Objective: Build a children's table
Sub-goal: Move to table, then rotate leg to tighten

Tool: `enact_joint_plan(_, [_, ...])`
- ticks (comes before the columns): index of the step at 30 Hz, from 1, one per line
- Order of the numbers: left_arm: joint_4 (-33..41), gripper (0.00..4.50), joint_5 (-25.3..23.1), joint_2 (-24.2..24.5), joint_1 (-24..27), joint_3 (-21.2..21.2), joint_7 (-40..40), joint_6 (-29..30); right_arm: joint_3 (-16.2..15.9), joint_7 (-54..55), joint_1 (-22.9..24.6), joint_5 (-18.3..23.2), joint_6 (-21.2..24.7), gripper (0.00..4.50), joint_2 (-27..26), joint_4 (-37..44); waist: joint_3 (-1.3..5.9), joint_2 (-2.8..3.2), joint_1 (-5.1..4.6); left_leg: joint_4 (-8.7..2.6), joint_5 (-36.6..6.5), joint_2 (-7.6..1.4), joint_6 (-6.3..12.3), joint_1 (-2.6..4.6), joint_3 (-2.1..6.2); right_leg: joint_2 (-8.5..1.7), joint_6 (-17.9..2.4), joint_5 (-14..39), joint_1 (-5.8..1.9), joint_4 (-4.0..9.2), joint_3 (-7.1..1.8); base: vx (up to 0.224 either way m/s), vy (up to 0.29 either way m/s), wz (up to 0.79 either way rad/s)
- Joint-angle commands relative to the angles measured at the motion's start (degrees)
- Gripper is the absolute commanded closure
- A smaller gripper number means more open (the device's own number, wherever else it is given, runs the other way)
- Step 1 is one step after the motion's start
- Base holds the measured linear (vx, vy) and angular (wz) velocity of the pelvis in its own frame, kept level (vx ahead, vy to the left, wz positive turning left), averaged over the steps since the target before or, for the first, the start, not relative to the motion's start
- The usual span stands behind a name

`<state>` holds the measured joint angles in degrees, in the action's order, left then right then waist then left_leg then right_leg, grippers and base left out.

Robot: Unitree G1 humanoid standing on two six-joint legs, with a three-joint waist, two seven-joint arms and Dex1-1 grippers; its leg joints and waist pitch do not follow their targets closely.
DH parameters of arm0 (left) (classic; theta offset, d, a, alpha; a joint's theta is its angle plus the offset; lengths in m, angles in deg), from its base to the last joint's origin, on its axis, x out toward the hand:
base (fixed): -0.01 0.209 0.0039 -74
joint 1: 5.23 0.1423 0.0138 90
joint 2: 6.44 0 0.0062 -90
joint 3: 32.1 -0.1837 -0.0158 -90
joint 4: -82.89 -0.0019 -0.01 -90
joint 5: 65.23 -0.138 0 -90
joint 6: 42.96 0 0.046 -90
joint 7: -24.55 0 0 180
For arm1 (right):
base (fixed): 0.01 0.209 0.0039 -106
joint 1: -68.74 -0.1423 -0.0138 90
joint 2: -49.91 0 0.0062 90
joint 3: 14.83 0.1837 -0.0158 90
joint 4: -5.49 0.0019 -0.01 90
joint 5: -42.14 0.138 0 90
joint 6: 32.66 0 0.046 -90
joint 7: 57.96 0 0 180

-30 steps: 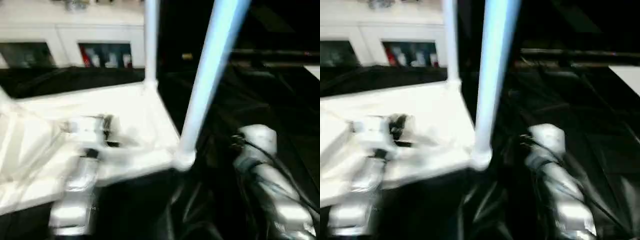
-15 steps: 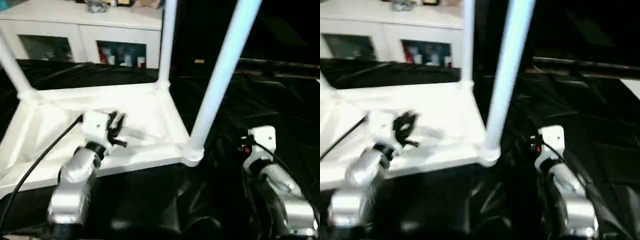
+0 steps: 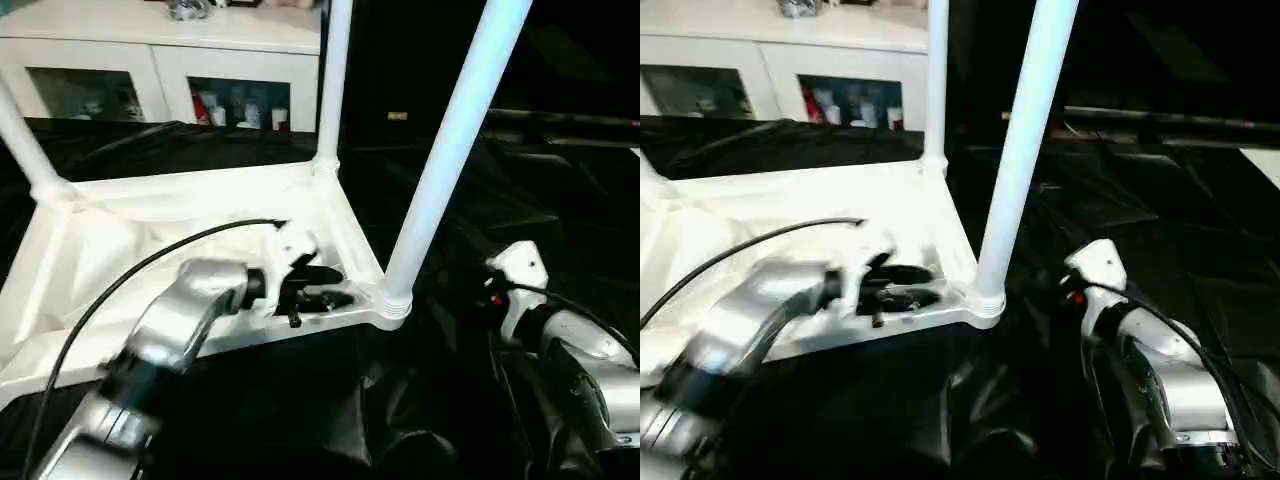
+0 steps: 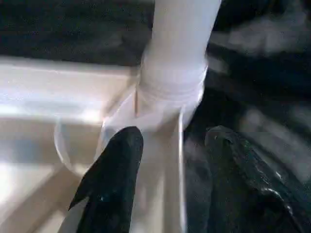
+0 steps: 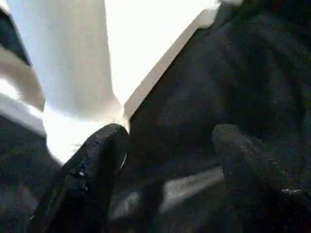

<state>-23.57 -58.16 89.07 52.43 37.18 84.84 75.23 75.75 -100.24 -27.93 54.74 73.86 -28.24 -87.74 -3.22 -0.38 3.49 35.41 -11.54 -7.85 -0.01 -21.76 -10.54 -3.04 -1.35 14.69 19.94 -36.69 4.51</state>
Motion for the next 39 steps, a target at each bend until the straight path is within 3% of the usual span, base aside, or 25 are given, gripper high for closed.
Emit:
enact_joint_plan(1, [-1.28, 1.76, -1.39, 0.57, -1.47, -1.67, 0.27, 0.64, -0.52, -1.02, 0.24, -0.68, 0.56, 1.27, 0.9, 0.97, 4.07, -0.11, 0.46, -3.99, -0.58, -6.21, 5.68, 0.69, 3.17, -7.57, -14.32, -9.81, -2.09, 3.53, -4.07, 0.0, 0.0, 0.0])
enact_joint_plan(3, [-3.08, 1.76, -1.5, 0.87, -3.1, -3.1, 0.81, 3.01, -0.91, -1.92, 0.83, -0.32, 1.02, 1.27, 1.78, 1.58, 4.27, 0.05, 0.63, -3.54, 0.7, -6.17, 7.68, 0.7, 2.99, -7.54, -15.48, -13.81, -1.8, 3.21, -3.99, 0.0, 0.0, 0.0])
enact_joint_plan(5, [-4.0, 1.9, -1.97, 0.27, -3.66, -3.05, 0.41, 3.01, -0.81, -2.31, 1.2, -0.12, 1.28, 1.27, 2.02, 1.93, 4.03, 0.09, 0.76, -3.61, -0.25, -6.38, 8.11, 0.37, 3.02, -7.72, -16.07, -13.26, -1.73, 3.33, -3.91, 0.0, 0.0, 0.0])
enact_joint_plan(8, [-7.45, 2.09, -3.25, -1.75, -5.39, -1.9, -2.1, 2.94, -0.92, -2.76, 1.48, -0.07, 1.25, 1.27, 2.52, 1.95, 3.61, 0.2, 1.0, -3.83, -4.89, -6.49, 6.49, 0.6, 2.91, -7.81, -15.87, -5.61, -1.68, 4.3, -3.97, 0.0, 0.0, 0.0])
enact_joint_plan(9, [-8.2, 2.16, -3.51, -2.06, -5.8, -1.81, -2.39, 2.85, -1.06, -2.89, 1.54, -0.14, 1.18, 1.27, 2.7, 1.95, 3.34, 0.09, 1.35, -4.06, -7.58, -6.6, 4.9, 0.92, 2.84, -7.78, -15.45, -0.4, -1.51, 4.85, -4.05, 0.0, 0.0, 0.0])
enact_joint_plan(11, [-8.72, 2.27, -3.41, -2.42, -6.47, -1.92, -2.22, 3.63, -1.22, -3.2, 1.49, -0.13, 0.8, 1.27, 2.93, 1.46, 3.22, 0.02, 1.71, -4.22, -8.88, -6.68, 3.76, 0.98, 2.78, -7.91, -14.75, 3.34, -1.43, 5.13, -4.15, 0.0, 0.0, 0.0])
enact_joint_plan(17, [-6.51, 2.85, -3.03, -2.47, -5.93, -3.42, -1.27, 4.91, -1.72, -3.96, 1.33, -0.27, 0.39, 1.27, 3.23, 0.88, 3.01, 0.15, 1.61, -4.68, -11.55, -6.74, 1.78, 0.97, 2.8, -8.06, -13.21, 8.68, -1.08, 5.55, -4.31, 0.0, 0.0, 0.0])
enact_joint_plan(33, [-10.37, 4.35, -5.63, -3.25, -6.44, -5.0, 0.07, -0.89, -1.52, -3.95, 1.95, -0.62, -0.15, 1.27, 3.06, 1.18, 3.07, 0.27, 1.71, -4.74, -10.59, -6.74, 2.68, 0.82, 2.71, -7.96, -13.14, 6.6, -0.94, 5.6, -4.41, 0.0, 0.0, 0.0])
enact_joint_plan(39, [-11.63, 4.47, -6.67, -2.58, -6.7, -6.28, 1.39, -3.18, -1.29, -3.92, 2.03, -0.52, -0.3, 1.27, 3.07, 1.08, 2.99, 0.38, 1.68, -4.82, -11.98, -6.78, 1.99, 0.94, 2.74, -8.07, -12.72, 8.72, -0.84, 5.89, -4.51, 0.0, 0.0, 0.0])
